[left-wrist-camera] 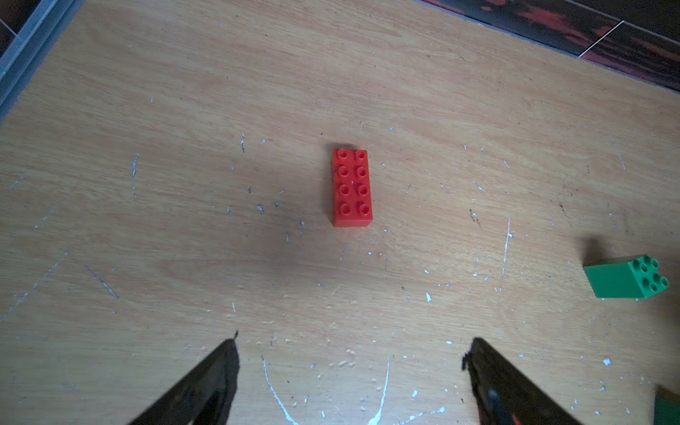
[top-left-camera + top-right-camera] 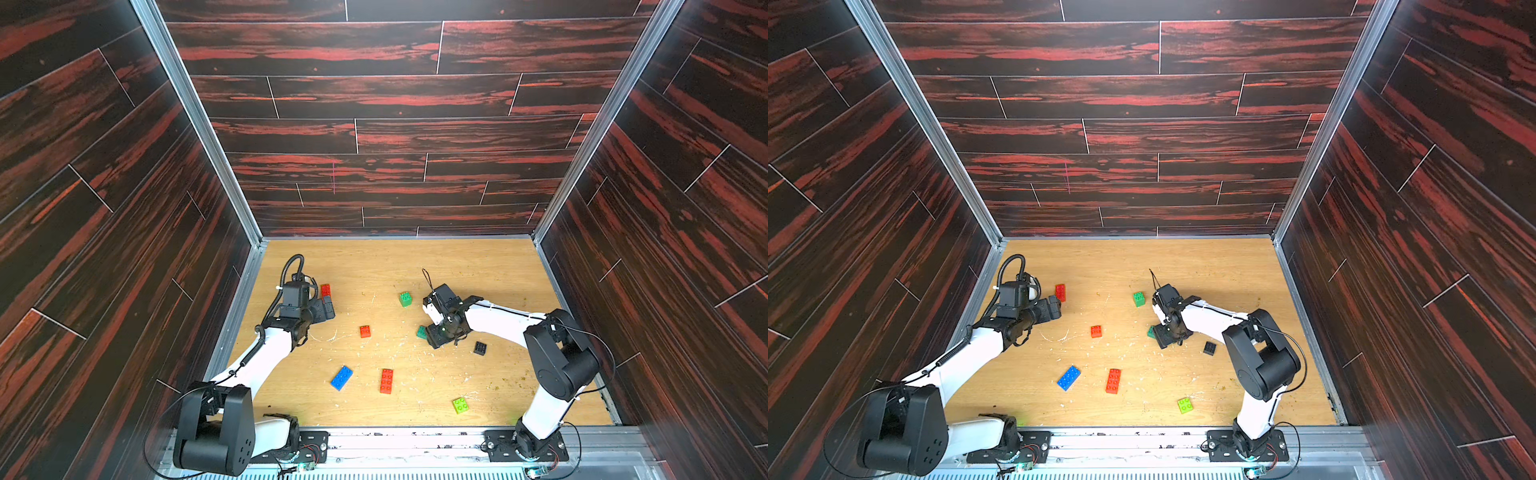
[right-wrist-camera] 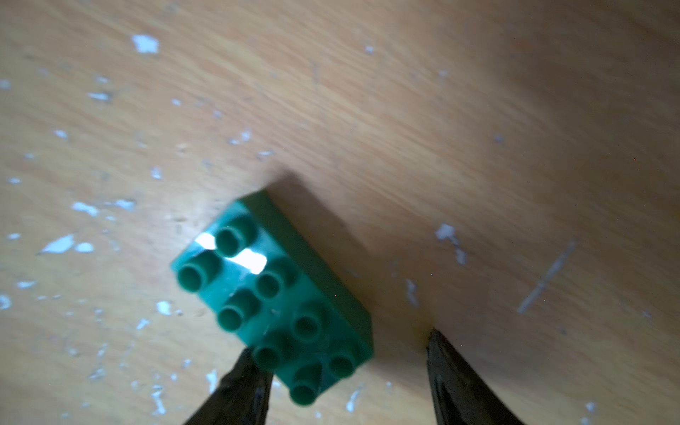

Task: Assemble a carrot with lego
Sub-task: Move the lego brick at the center of the board, then pick up the lego brick from the center of the board.

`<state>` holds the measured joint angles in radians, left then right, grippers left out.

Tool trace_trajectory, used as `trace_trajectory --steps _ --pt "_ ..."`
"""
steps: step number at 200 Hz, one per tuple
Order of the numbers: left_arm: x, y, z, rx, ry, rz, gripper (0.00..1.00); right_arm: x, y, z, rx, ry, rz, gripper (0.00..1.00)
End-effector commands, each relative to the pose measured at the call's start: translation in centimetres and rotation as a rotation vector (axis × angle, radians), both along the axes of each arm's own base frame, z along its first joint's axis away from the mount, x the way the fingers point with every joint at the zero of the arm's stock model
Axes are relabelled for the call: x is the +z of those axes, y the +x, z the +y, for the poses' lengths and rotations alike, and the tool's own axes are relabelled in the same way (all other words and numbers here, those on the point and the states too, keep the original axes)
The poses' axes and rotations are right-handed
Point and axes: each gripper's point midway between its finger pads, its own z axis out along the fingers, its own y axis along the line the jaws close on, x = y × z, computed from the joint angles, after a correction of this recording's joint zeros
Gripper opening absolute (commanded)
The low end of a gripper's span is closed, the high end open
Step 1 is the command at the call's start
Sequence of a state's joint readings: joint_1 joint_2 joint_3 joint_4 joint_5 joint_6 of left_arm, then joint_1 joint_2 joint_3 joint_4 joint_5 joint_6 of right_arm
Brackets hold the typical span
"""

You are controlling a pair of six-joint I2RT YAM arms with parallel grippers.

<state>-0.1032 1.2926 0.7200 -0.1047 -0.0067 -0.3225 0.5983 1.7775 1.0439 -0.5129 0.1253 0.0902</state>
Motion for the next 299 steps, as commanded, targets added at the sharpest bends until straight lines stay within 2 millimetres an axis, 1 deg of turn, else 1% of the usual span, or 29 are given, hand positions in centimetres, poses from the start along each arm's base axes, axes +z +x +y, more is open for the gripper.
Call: trace_trajectory --steps 1,21,44,74,89,104,124,142,169,205,250,299 --pt "0.3 -0.2 -0.1 0.002 -0.011 -0.010 0.98 -1.9 -2.4 -3.8 -0.041 -0.132 0.105 0.69" --pt "0.3 -0.3 -0.2 -0.001 -0.011 -0.008 0.98 -1.7 -2.0 -4.3 -0.053 -0.128 0.100 0.69" --pt "0.3 -0.3 -0.3 -0.002 -0.013 -0.007 0.98 -1.0 -2.3 -4.2 -0.066 -0.105 0.111 0.69" --pt "0.4 -0.3 -0.5 -0.008 -0.019 -0.003 0.98 1.2 -3.2 -3.9 -0.149 -0.029 0.138 0.73" --pt "0.4 -0.4 -0.8 -0.017 -0.023 0.000 0.98 2.5 -3.1 -4.6 -0.248 -0.006 0.139 0.74" --pt "0.4 -0.5 -1.3 -0.034 -0.031 0.009 0.98 3.7 -2.8 -6.0 -0.400 0.018 0.146 0.74" --pt "0.4 -0.5 -2.3 -0.063 -0.038 0.020 0.98 4.6 -2.3 -8.0 -0.614 0.078 0.160 0.75" --pt "0.1 -0.7 -3.3 -0.092 -0.037 0.031 0.98 5.1 -1.8 -9.2 -0.737 0.125 0.158 0.74" --pt "-0.2 -0.7 -4.2 -0.115 -0.038 0.044 0.98 4.6 -1.5 -10.2 -0.867 0.184 0.196 0.71" --pt "-0.3 -0.4 -4.7 -0.124 -0.040 0.047 0.98 3.1 -2.0 -11.0 -0.954 0.175 0.219 0.64" --pt "-0.5 -0.4 -4.8 -0.128 -0.041 0.052 0.98 1.9 -2.5 -11.9 -0.975 0.122 0.208 0.63" --pt "-0.7 -0.4 -4.9 -0.132 -0.042 0.057 0.98 0.8 -3.0 -13.0 -0.931 0.044 0.197 0.63"
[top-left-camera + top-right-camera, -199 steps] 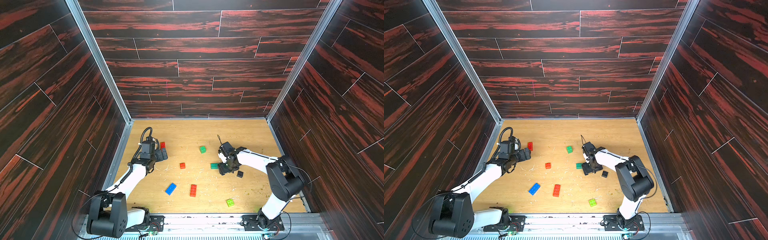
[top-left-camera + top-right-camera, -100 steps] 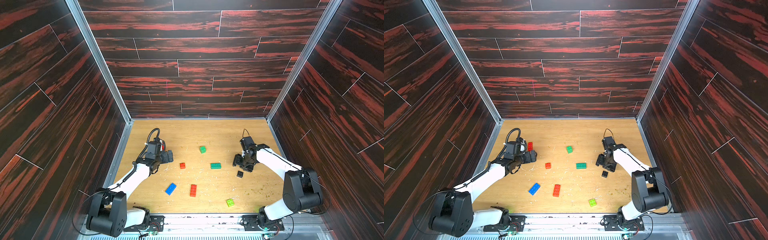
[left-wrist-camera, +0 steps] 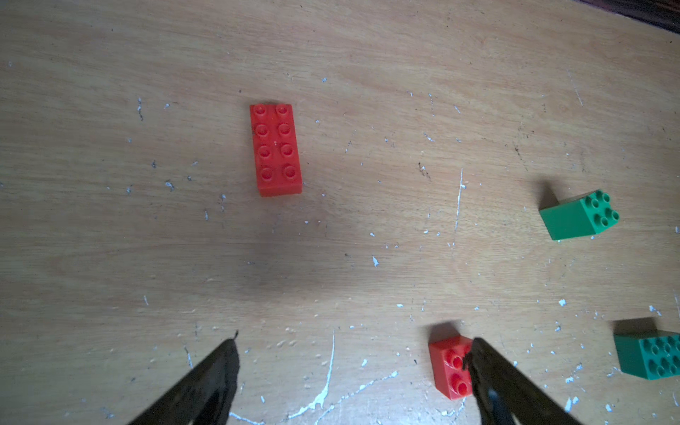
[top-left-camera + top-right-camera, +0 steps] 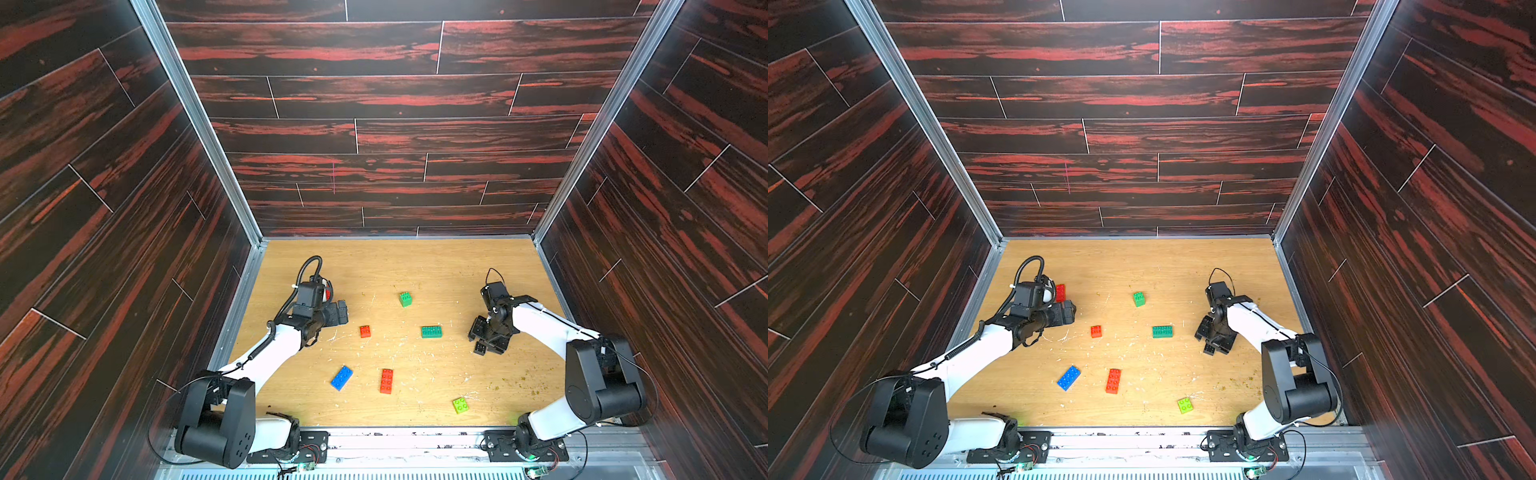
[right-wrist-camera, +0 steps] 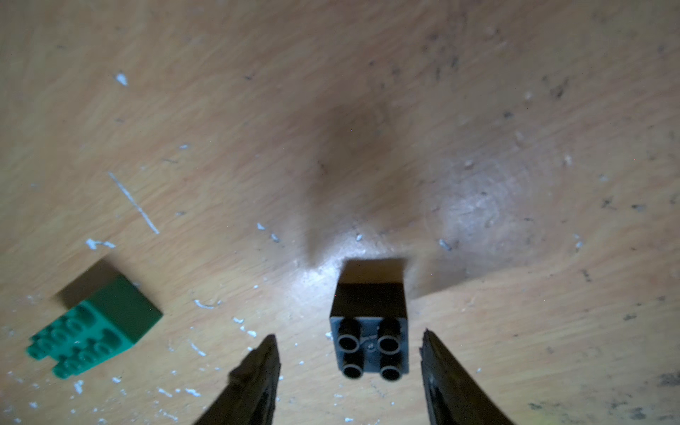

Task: Assemble a carrot with lego
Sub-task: Pick up the lego brick from the center of the board.

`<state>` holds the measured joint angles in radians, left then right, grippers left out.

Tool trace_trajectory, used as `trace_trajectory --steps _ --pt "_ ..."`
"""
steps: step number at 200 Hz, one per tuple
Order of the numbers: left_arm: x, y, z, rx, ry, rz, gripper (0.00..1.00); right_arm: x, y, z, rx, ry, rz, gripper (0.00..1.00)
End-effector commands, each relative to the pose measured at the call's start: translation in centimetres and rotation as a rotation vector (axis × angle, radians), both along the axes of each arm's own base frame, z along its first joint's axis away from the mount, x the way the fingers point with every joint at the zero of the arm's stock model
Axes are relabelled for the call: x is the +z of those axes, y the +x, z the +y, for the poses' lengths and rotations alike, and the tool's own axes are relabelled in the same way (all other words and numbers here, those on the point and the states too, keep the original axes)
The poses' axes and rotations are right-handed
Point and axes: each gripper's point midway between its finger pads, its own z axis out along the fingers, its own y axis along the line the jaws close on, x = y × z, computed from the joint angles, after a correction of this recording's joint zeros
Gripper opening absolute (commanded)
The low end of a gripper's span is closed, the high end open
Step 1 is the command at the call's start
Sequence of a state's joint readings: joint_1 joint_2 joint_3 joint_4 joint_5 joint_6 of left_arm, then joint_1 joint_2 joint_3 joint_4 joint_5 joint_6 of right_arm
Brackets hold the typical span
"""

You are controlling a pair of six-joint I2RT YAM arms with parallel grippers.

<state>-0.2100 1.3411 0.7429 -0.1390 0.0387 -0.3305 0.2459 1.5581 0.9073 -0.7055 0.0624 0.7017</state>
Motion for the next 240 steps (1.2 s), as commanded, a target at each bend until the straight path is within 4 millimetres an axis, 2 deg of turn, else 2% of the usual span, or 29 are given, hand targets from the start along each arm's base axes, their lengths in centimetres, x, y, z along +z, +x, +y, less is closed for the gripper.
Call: trace_trajectory --steps 1,75,144,240 --pt "0.6 0.4 -0.3 0.002 -0.014 -0.007 0.98 -1.2 -0.6 -0.9 0.017 -0.050 0.032 0.62" --pt "0.4 0.4 -0.3 0.004 -0.011 -0.005 0.98 -2.1 -0.2 -0.4 0.083 -0.030 0.013 0.49" --pt "0.2 0.1 -0.2 0.011 -0.012 -0.005 0.98 -2.3 -0.4 -0.2 0.144 -0.037 0.016 0.43" --pt "0.2 -0.2 -0.1 0.020 -0.017 -0.007 0.98 -2.9 -1.3 -0.5 0.213 -0.092 0.039 0.43"
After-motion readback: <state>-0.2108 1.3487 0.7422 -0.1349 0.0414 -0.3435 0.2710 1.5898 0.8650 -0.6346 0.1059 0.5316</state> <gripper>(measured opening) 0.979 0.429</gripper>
